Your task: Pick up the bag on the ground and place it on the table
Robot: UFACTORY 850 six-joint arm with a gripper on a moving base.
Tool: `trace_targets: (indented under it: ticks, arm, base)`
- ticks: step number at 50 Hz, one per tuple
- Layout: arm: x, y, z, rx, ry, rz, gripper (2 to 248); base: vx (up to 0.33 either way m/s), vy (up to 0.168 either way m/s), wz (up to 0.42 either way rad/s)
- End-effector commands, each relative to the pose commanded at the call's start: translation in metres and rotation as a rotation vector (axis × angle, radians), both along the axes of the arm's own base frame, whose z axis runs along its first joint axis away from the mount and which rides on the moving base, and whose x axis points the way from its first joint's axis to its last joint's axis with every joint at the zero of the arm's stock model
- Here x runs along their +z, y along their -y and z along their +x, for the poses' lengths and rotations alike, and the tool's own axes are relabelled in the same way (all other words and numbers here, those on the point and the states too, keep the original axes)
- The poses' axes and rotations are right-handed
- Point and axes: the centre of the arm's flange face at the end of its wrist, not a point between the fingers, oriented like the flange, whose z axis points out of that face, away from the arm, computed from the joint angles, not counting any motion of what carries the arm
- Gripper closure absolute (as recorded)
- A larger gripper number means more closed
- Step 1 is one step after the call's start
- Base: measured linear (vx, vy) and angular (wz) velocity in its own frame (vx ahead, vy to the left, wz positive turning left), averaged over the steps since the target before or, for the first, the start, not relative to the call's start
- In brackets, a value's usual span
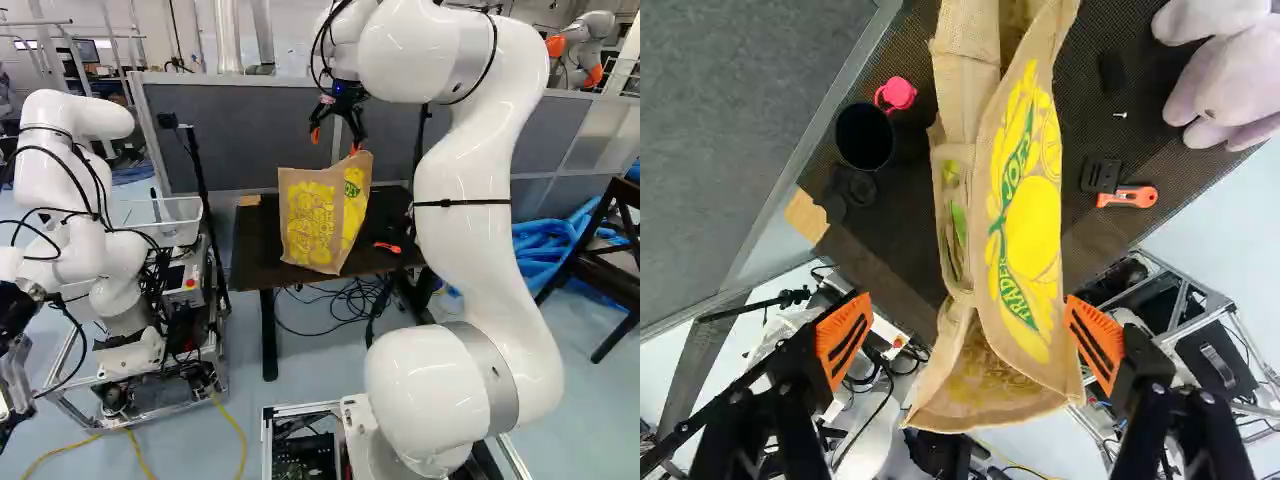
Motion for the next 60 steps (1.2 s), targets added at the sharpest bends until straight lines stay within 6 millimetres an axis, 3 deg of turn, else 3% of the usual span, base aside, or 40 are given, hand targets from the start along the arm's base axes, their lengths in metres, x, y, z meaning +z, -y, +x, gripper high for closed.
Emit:
trace_targets:
  ticks: [29, 60]
  arm:
    - [0.0003, 0.0000, -0.0001, 0.000, 0.000, 0.000, 3]
    - [0.0003, 0.0000, -0.0001, 0.000, 0.000, 0.000, 3]
  base:
    - [-0.010, -0.001, 0.000]
    - [-0.124, -0.003, 0.013]
